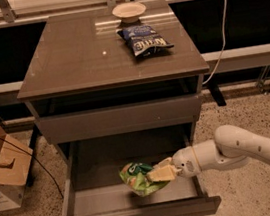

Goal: Place green rice chip bag into middle drawer

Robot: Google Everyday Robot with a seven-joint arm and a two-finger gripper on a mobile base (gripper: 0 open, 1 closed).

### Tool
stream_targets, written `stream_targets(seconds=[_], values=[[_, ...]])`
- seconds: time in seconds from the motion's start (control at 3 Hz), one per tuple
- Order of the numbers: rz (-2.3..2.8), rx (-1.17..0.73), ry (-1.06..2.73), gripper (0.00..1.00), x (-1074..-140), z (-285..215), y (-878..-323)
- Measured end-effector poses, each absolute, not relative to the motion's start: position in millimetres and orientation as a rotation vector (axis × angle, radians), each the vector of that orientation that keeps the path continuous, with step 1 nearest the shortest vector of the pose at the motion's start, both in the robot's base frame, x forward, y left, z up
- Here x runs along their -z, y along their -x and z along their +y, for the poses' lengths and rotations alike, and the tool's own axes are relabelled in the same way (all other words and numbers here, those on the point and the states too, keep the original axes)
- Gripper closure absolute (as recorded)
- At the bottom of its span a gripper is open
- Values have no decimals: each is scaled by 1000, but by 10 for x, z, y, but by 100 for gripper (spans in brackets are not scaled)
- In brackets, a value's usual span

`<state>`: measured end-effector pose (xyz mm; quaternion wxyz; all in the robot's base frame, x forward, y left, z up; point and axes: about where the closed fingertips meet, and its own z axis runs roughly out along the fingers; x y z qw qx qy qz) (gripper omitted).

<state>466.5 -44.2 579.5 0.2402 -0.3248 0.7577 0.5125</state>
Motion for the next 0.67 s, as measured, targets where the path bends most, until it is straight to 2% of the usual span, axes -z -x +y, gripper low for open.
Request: stream_targets(seconds=[0.33, 0.67], values=[[2111, -1426, 854, 82, -5579, -415, -4853], [2135, -1410, 804, 59, -5465, -354, -5006]])
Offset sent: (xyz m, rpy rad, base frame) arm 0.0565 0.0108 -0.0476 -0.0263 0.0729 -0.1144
